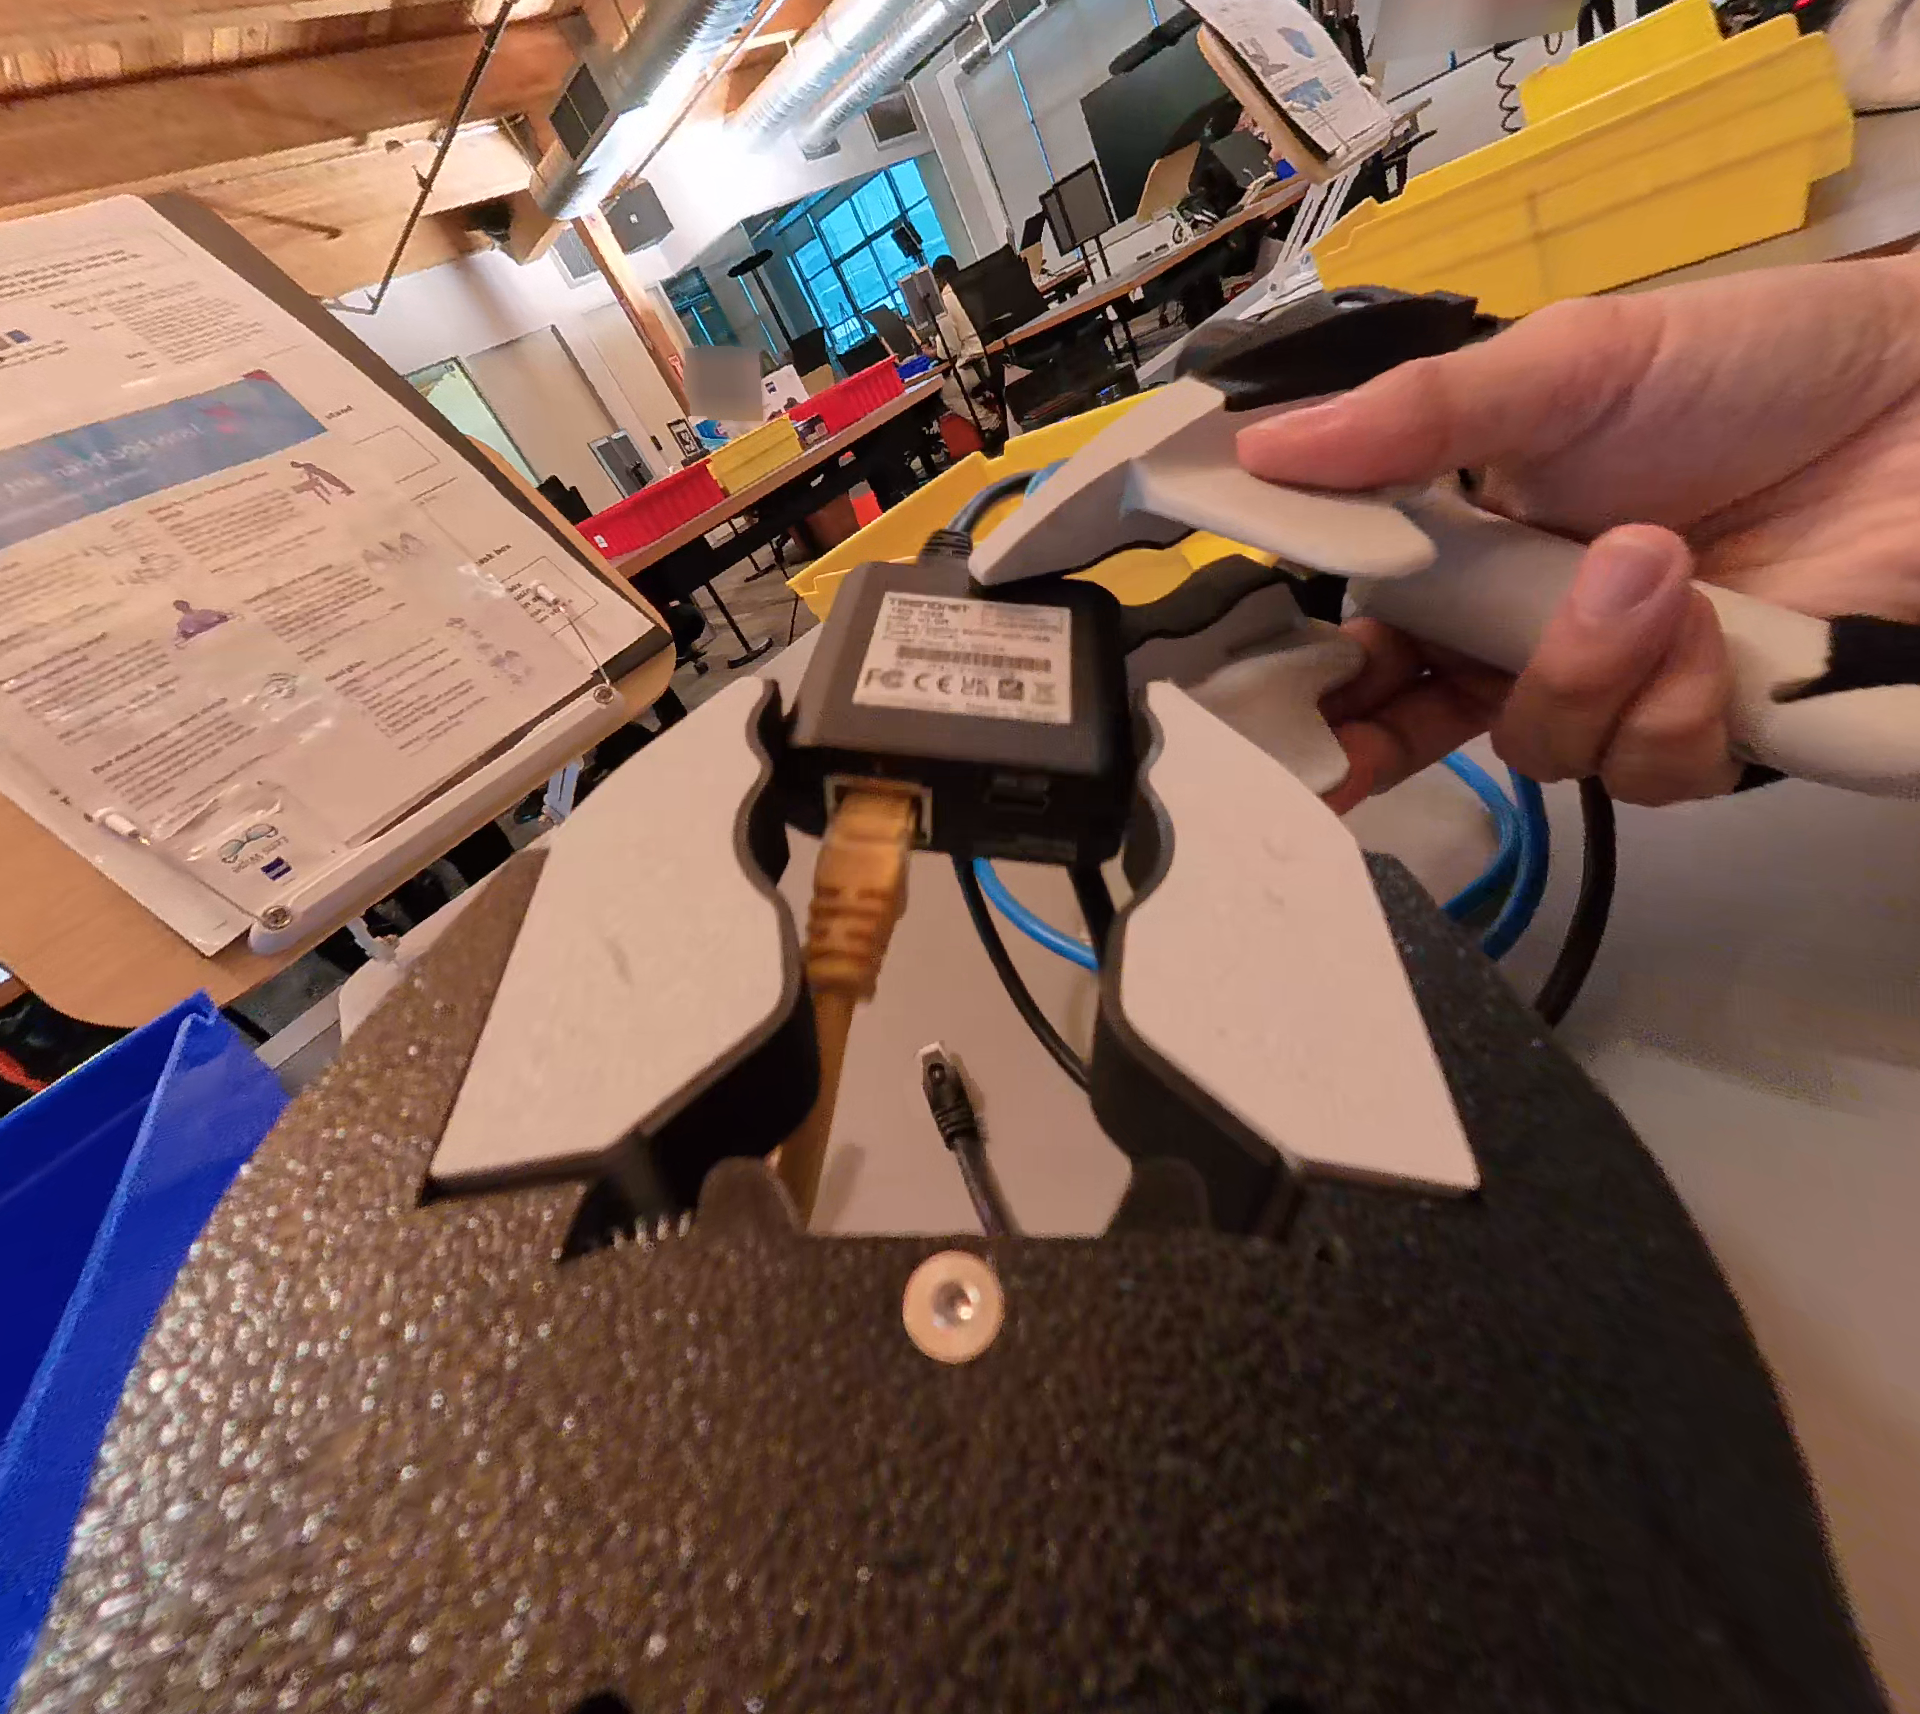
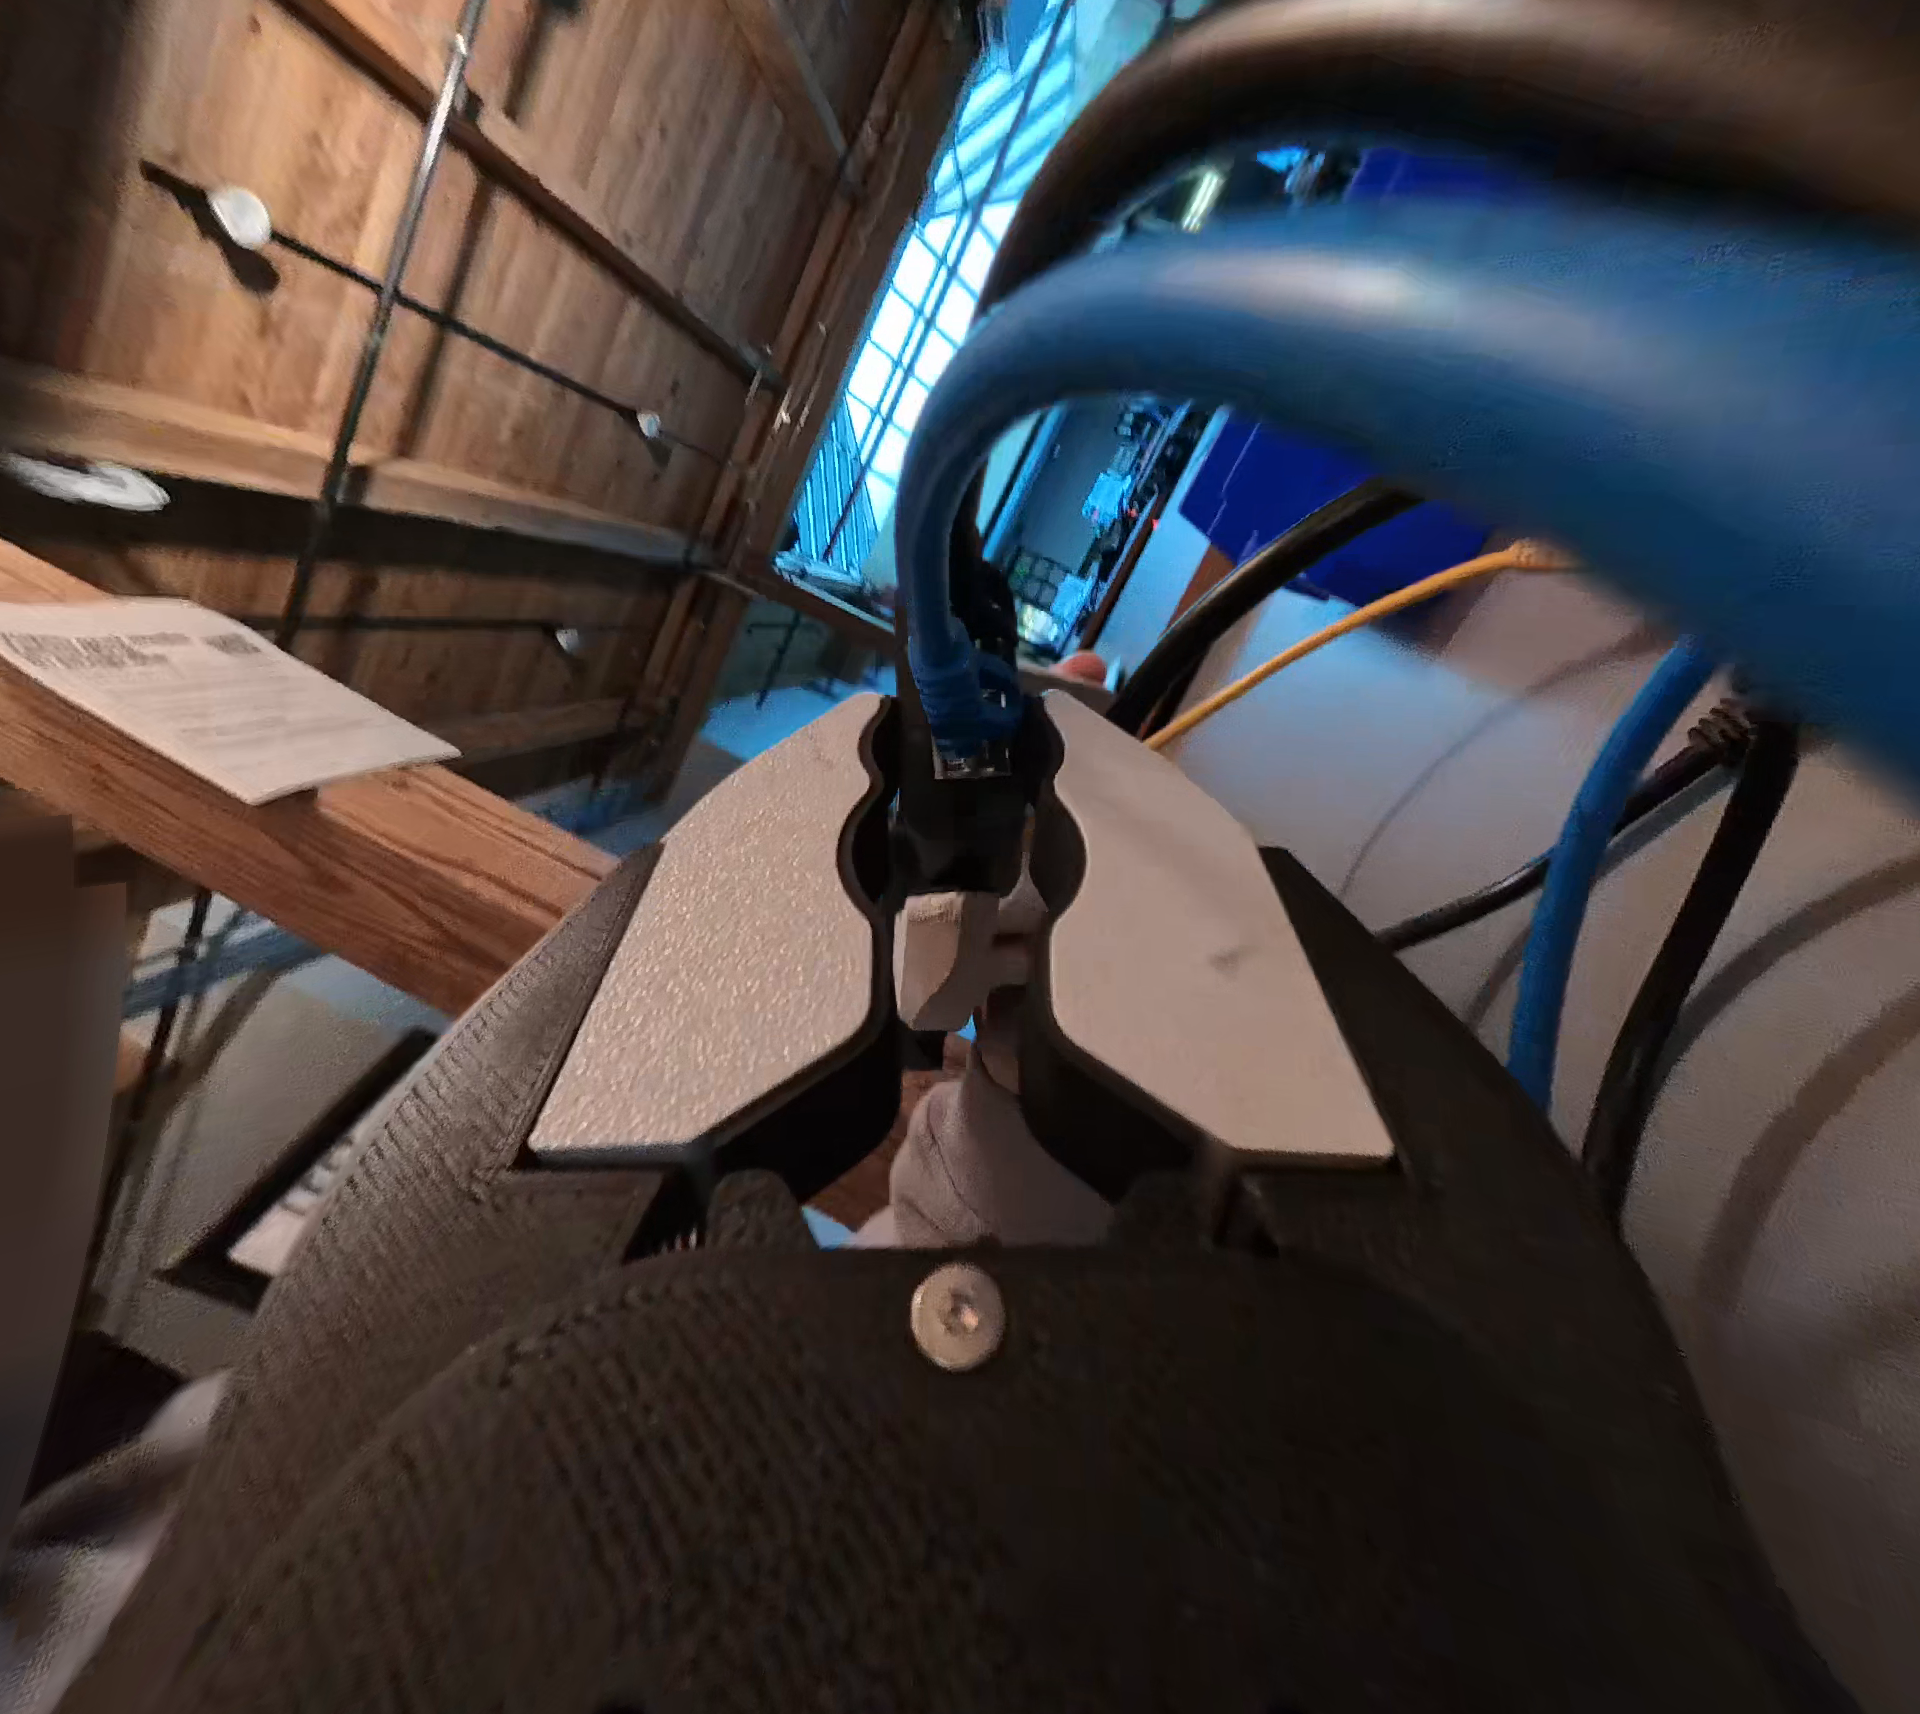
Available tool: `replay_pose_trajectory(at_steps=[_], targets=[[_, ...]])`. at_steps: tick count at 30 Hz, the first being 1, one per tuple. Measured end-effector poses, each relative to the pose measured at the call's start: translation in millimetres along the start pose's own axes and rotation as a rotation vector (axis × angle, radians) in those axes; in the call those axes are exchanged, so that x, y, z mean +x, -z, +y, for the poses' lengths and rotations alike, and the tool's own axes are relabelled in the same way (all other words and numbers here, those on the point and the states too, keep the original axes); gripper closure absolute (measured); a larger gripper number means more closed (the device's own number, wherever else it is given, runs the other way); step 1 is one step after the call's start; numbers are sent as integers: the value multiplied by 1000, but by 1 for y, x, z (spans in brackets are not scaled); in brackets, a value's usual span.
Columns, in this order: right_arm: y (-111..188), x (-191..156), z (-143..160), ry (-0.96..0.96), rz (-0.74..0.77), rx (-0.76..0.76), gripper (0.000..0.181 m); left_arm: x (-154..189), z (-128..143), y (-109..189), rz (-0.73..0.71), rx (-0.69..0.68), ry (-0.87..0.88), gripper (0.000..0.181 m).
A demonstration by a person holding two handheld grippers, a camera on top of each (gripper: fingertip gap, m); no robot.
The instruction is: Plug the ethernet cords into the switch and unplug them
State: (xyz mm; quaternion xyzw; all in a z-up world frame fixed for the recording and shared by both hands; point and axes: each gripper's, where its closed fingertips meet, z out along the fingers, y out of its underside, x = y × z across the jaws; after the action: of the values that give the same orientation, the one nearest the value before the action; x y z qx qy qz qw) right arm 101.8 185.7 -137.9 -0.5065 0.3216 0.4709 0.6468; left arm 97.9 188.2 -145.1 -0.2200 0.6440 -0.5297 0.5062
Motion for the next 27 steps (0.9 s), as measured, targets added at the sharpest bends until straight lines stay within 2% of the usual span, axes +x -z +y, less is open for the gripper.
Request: replay_pose_trajectory(at_steps=[3, 9, 12, 15, 19, 23, 27], targets=[[-3, -1, 6, 23, 7, -12, 159, -1, 4, -1, -8, 1, 2, 117], [-2, 0, 14, 67, 15, -128, 160, -1, 17, 0, 6, -64, -52, 109], [-3, -1, 18, 98, 22, -177, 159, 2, 16, 1, 18, -52, -66, 109], [-1, -1, 22, 111, 14, -234, 159, 1, 19, 0, 15, -106, -105, 99], [0, 0, 26, 130, 24, -276, 159, 7, 23, -1, 43, -123, -145, 108], [2, 3, 23, 123, 29, -272, 159, 7, 26, -4, 18, -149, -136, 108], [1, 5, 5, 143, 40, -116, 158, 0, 28, -12, -82, -219, -43, 108]])
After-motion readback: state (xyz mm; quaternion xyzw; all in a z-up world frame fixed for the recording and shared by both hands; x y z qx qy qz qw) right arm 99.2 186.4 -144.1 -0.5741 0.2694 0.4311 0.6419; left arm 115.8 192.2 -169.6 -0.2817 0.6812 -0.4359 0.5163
